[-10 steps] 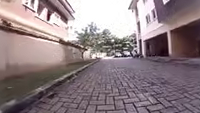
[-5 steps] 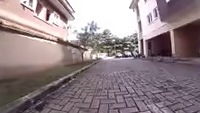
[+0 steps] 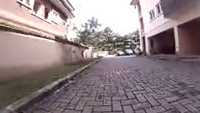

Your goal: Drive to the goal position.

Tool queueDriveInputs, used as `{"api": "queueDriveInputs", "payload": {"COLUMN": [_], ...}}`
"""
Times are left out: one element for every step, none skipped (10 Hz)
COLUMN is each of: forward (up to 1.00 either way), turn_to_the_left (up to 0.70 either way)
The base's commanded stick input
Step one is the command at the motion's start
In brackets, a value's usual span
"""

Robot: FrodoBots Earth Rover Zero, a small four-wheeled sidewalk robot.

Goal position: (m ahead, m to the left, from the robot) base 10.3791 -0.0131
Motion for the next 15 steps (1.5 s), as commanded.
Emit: {"api": "queueDriveInputs", "payload": {"forward": [0.69, 0.69, 0.69, 0.69, 0.69, 0.69, 0.69, 0.69, 0.69, 0.69, 0.69, 0.69, 0.69, 0.69, 0.69], "turn_to_the_left": [0.03, 0.03, 0.03, 0.03, 0.03, 0.03, 0.03, 0.03, 0.03, 0.03, 0.03, 0.03, 0.03, 0.03, 0.03]}}
